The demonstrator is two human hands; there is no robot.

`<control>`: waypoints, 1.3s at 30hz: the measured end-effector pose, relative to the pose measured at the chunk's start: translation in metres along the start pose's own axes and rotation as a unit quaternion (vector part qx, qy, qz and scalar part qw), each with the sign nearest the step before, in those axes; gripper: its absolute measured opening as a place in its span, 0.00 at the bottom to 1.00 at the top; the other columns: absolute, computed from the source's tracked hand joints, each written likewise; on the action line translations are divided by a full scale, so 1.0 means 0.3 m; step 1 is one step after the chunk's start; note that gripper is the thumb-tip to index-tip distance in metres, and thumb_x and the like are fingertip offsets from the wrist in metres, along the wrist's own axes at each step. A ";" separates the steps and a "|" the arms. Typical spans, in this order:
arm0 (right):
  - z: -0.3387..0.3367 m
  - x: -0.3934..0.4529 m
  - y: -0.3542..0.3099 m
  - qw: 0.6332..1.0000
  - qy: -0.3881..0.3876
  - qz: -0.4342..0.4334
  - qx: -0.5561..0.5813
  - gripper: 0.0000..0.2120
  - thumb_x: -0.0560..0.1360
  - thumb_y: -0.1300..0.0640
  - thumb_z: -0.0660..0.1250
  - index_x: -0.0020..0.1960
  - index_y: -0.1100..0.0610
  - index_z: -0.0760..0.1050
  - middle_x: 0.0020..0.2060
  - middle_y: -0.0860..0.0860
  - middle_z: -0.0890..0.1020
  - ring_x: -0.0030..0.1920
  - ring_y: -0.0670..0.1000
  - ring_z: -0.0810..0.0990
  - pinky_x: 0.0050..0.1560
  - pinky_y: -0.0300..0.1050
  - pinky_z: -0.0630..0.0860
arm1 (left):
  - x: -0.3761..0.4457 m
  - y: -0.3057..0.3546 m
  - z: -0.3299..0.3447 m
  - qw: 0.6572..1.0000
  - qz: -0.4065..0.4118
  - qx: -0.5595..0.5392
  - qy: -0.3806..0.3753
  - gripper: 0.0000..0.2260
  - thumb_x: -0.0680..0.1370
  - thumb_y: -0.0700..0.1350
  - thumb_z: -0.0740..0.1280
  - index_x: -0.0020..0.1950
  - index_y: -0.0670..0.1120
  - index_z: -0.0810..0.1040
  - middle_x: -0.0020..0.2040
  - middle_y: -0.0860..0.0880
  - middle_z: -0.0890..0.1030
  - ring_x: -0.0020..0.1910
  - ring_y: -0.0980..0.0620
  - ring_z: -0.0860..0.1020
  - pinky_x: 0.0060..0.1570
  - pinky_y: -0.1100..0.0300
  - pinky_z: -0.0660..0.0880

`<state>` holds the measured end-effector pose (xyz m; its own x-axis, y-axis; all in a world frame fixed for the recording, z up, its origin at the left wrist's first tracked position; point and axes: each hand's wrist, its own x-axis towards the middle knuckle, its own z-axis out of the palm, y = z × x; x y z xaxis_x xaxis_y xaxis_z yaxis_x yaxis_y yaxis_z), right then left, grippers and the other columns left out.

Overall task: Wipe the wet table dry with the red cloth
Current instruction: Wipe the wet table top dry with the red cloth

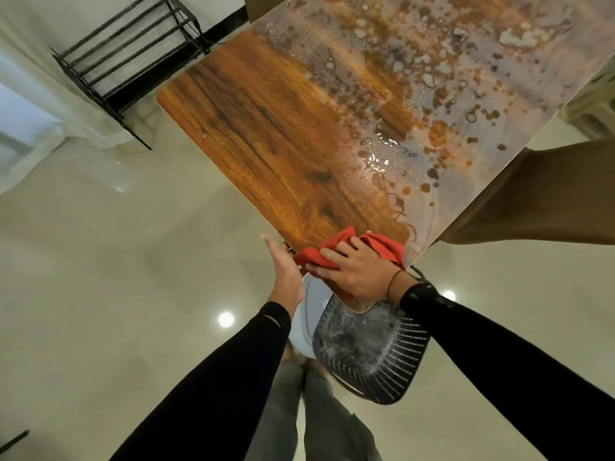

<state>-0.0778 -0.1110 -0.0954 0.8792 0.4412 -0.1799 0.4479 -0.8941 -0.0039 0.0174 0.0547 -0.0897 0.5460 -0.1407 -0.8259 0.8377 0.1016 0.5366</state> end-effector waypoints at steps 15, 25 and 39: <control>0.003 -0.096 -0.165 0.997 -0.020 0.070 0.019 0.45 0.74 0.43 0.72 0.86 0.49 0.58 0.72 0.57 0.71 0.58 0.59 0.71 0.58 0.60 0.70 | -0.048 -0.086 0.028 1.000 -0.007 0.002 -0.011 0.42 0.83 0.74 0.40 0.84 0.47 0.66 0.74 0.41 0.76 0.66 0.42 0.79 0.64 0.47 0.76; 0.016 -0.182 0.229 0.974 -0.008 0.227 -0.001 0.35 0.83 0.49 0.63 0.87 0.44 0.55 0.74 0.61 0.71 0.63 0.61 0.72 0.62 0.60 0.72 | -0.059 -0.129 0.058 0.999 0.013 -0.012 0.038 0.42 0.83 0.75 0.43 0.86 0.48 0.64 0.81 0.41 0.72 0.79 0.40 0.72 0.74 0.43 0.70; 0.023 -0.240 0.203 1.000 0.004 0.017 0.025 0.37 0.81 0.51 0.65 0.87 0.49 0.55 0.75 0.61 0.68 0.62 0.62 0.71 0.61 0.62 0.71 | -0.167 -0.205 0.317 0.950 0.143 0.077 0.266 0.28 0.90 0.60 0.47 0.82 0.45 0.67 0.78 0.42 0.71 0.78 0.39 0.71 0.78 0.39 0.69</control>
<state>-0.1150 -0.1978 -0.0895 0.8951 0.4105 -0.1738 0.4089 -0.9114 -0.0468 -0.0606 -0.0383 -0.0648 0.7043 0.3932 -0.5911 0.6695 -0.0910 0.7372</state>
